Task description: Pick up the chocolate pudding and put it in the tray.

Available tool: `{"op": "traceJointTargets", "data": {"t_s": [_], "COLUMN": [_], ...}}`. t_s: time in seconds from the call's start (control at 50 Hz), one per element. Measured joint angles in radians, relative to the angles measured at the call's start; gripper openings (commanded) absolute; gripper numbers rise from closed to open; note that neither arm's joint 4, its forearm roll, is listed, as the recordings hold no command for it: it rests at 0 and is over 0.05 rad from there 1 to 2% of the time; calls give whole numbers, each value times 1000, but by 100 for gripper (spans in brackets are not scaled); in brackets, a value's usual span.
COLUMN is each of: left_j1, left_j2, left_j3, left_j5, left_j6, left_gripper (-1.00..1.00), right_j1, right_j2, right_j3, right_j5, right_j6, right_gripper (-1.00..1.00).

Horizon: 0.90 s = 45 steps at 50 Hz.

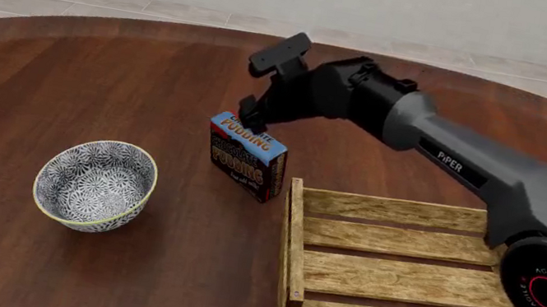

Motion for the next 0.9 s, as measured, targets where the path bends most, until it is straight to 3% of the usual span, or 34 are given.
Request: {"op": "traceJointTargets", "data": {"t_s": [0.9], "left_j1": [-2], "left_j2": [1], "left_j3": [-9], "left_j5": [10], "left_j6": [0], "left_gripper": [100], "right_j1": [4], "right_j2": [5], "right_j3": [75], "right_j5": [-58], "right_j6": [17], "right_gripper": [100]}}
